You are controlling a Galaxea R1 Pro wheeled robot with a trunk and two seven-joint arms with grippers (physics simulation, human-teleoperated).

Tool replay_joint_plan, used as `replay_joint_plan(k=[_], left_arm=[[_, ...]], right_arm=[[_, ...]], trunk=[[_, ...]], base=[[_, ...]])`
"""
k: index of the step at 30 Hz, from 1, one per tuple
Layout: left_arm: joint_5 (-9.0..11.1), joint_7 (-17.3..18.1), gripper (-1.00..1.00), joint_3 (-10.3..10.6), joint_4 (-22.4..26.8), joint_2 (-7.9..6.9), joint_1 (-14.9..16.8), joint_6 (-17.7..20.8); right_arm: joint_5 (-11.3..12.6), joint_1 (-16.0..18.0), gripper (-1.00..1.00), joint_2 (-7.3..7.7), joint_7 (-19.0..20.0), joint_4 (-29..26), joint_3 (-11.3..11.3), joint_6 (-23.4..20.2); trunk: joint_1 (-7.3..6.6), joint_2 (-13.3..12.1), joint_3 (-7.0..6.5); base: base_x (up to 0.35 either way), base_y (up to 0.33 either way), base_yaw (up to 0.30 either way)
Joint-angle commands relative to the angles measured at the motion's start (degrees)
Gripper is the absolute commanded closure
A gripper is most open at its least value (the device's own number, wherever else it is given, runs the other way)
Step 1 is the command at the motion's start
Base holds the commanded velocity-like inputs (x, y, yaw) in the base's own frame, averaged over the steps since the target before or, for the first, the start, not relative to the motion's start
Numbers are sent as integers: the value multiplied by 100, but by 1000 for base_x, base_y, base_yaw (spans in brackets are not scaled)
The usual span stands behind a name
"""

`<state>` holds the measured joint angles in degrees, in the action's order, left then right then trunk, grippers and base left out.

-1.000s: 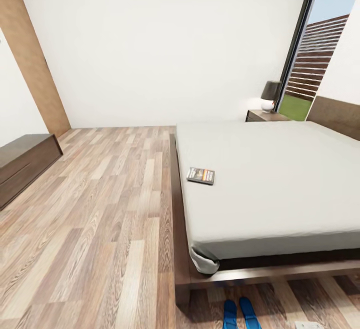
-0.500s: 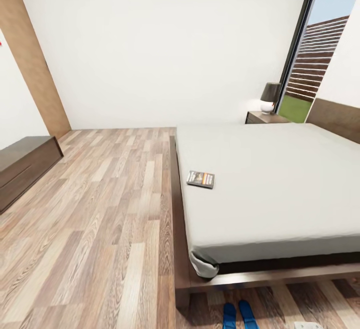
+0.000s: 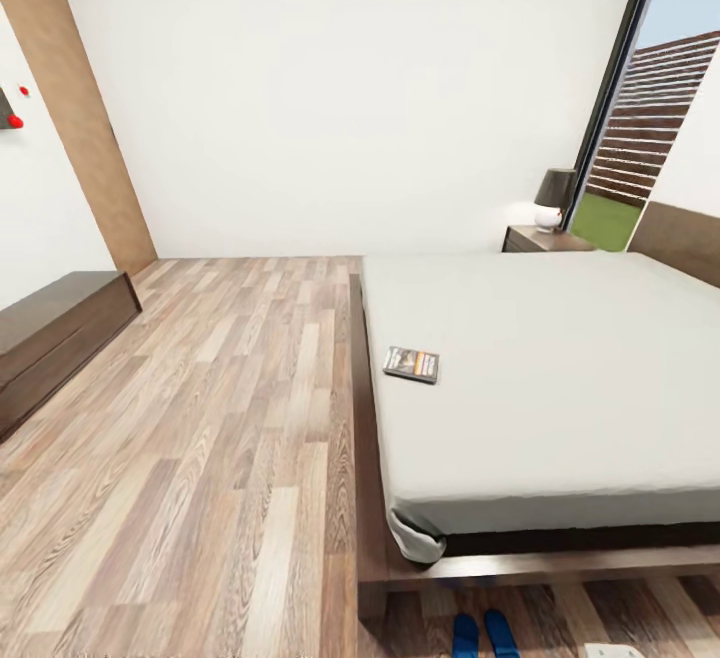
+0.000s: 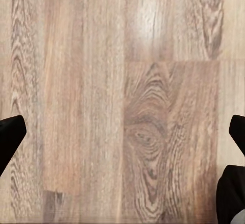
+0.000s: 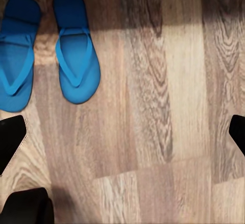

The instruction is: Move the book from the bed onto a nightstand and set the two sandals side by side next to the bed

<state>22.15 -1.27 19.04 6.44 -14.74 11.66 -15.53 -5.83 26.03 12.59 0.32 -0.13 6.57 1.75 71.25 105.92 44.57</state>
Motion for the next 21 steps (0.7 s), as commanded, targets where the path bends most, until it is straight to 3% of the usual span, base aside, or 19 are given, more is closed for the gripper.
replay_joint_plan(k=[1,21], left_arm=[[41,-13,-100,49,-3,-1,4,-17],[29,-13,-100,56,-4,6,2,-192]], right_arm=[[-59,0,-100,-1,3,5,48,18],[-59,-10,-100,-59,3,5,45,18]], trunk=[[-1,2,6],[-1,2,69]], base=[[0,0,232],[0,0,261]])
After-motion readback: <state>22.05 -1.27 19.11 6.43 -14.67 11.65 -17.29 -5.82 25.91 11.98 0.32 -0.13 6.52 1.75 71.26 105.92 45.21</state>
